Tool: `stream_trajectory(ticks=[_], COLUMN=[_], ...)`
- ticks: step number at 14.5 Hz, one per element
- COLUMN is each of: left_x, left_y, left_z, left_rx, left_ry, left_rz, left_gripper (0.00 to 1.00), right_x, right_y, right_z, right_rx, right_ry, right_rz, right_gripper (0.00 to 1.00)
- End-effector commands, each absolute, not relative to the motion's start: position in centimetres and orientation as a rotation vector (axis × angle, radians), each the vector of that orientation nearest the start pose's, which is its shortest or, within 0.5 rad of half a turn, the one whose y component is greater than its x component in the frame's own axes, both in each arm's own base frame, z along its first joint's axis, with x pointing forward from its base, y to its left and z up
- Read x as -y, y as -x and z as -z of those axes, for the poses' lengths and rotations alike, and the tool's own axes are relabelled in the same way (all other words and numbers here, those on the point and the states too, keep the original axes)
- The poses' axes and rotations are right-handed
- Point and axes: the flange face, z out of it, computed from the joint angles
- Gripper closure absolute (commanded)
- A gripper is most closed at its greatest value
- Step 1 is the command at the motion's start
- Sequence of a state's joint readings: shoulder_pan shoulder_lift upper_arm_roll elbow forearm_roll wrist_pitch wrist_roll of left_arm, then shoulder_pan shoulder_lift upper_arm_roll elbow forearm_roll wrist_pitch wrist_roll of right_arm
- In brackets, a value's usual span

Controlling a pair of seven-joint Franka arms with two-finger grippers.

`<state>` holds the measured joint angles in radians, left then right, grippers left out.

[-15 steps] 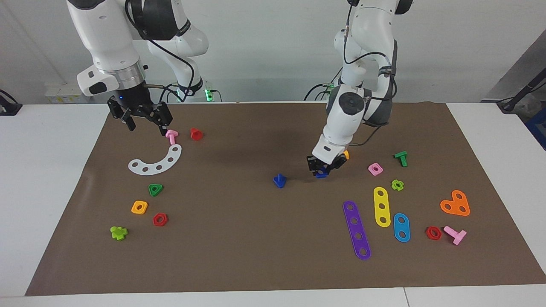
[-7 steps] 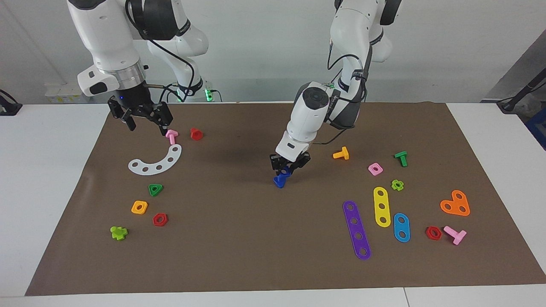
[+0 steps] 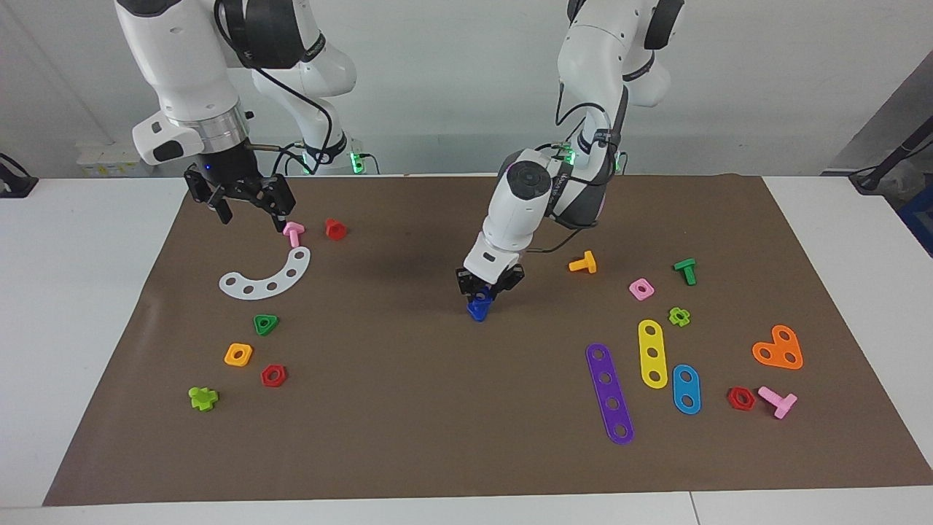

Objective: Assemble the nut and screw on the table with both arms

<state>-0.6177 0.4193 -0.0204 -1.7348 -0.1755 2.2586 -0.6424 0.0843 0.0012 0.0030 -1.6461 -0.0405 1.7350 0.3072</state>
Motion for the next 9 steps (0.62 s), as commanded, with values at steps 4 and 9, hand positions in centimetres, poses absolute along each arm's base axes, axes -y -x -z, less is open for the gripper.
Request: stream_trajectory(ticks=[4,9], left_x=[40.4,40.3], left_y=[-52.6,-52.4], left_z=[-32.9,-32.6], left_rx=[0.181,0.124], left_ry=[3.298,3.266], left_rz=[-0.044,-0.009], left_gripper=[1.00,0.20], right_x=[-4.4,-4.5], right_y=[-56.4,-56.3], right_z=[-60.7,-60.7], right_rx=[-0.329,-0.326], right_ry=[3.126,3.126], right_rz=[0.134,0.134], right_gripper=[0.00,0.00])
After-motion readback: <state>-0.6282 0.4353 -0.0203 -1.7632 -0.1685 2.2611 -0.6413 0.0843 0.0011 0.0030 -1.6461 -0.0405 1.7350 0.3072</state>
